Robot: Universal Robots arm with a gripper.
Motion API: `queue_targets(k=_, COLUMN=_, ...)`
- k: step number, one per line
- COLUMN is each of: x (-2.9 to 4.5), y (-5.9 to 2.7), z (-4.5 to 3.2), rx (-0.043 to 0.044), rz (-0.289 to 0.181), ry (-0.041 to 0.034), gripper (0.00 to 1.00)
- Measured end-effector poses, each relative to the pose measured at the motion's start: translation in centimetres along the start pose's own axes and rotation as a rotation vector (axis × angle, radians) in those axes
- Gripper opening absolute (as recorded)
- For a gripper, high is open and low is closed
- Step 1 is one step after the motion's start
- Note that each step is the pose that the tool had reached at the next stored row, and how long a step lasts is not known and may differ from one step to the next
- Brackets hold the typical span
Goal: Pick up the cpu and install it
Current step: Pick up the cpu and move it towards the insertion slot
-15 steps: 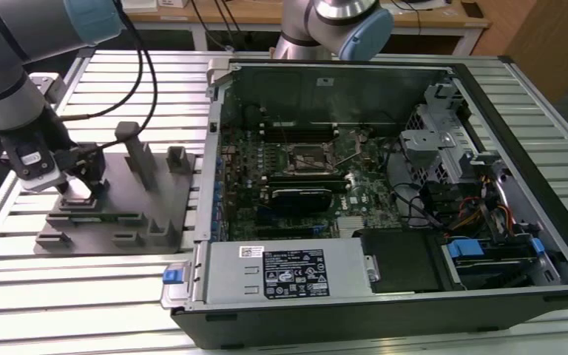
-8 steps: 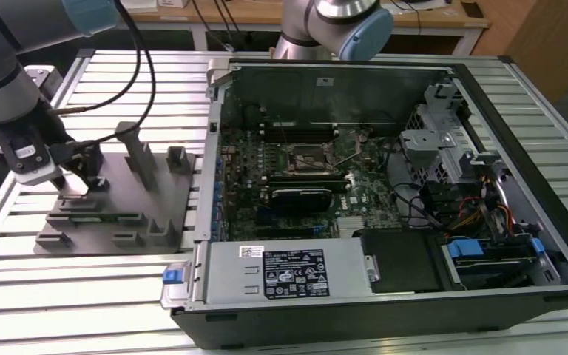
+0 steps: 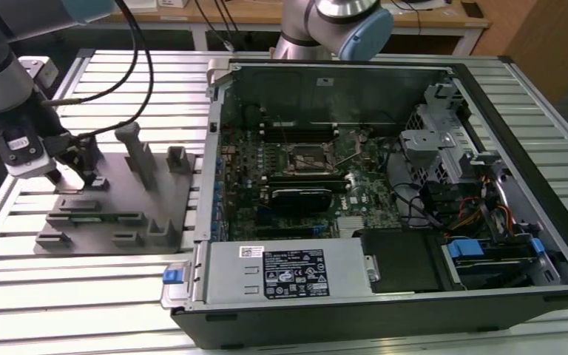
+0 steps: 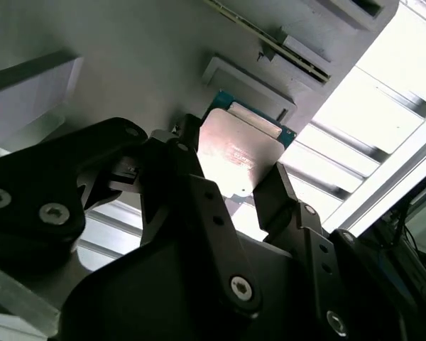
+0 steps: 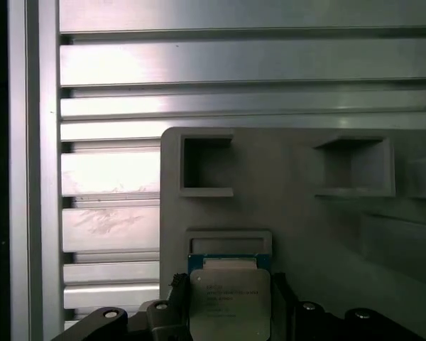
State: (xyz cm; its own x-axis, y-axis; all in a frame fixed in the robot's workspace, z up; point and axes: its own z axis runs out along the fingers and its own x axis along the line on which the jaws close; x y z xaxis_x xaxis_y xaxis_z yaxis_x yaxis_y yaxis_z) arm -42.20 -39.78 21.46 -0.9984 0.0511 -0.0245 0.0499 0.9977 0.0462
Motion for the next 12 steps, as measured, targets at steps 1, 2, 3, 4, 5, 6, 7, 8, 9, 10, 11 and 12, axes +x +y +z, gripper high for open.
queue_targets(k=1, x=0.0, y=0.01, z=-0.19, rx=0.0001, rz=0.0, ry=0.0001, gripper=0.55)
queue_targets(k=2, x=-0.01, y=0.02, z=-0.36, rx=0.0001, rz=0.0, ry=0.0001, gripper=0.55)
queue_targets(k=3, x=-0.01, y=0.03, z=-0.53, rx=0.0, rz=0.0, ry=0.0, gripper=0.55)
queue_targets(k=4, x=-0.02, y=0.03, z=-0.71, rx=0.0, rz=0.0, ry=0.0, gripper=0.55)
queue_targets(k=5, x=-0.02, y=0.04, z=-0.88, rx=-0.0001, rz=0.0, ry=-0.0001, gripper=0.55)
queue_targets(k=6, x=-0.03, y=0.05, z=-1.07, rx=-0.0001, rz=0.0, ry=-0.0003, gripper=0.55)
queue_targets(k=7, x=-0.03, y=0.06, z=-1.26, rx=-0.0001, rz=0.0, ry=-0.0005, gripper=0.55)
queue_targets(k=8, x=-0.04, y=0.07, z=-1.46, rx=-0.0001, rz=0.0, ry=-0.0009, gripper=0.55)
queue_targets(k=9, x=-0.04, y=0.08, z=-1.66, rx=0.0, rz=0.0, ry=-0.001, gripper=0.55)
queue_targets(k=10, x=-0.05, y=0.09, z=-1.87, rx=-0.0001, rz=0.0, ry=-0.0012, gripper=0.55)
queue_targets(k=11, x=-0.05, y=0.1, z=-2.09, rx=-0.0001, rz=0.0, ry=-0.0013, gripper=0.55)
queue_targets(k=12, x=-0.06, y=0.1, z=-2.29, rx=-0.0001, rz=0.0, ry=-0.0015, gripper=0.55)
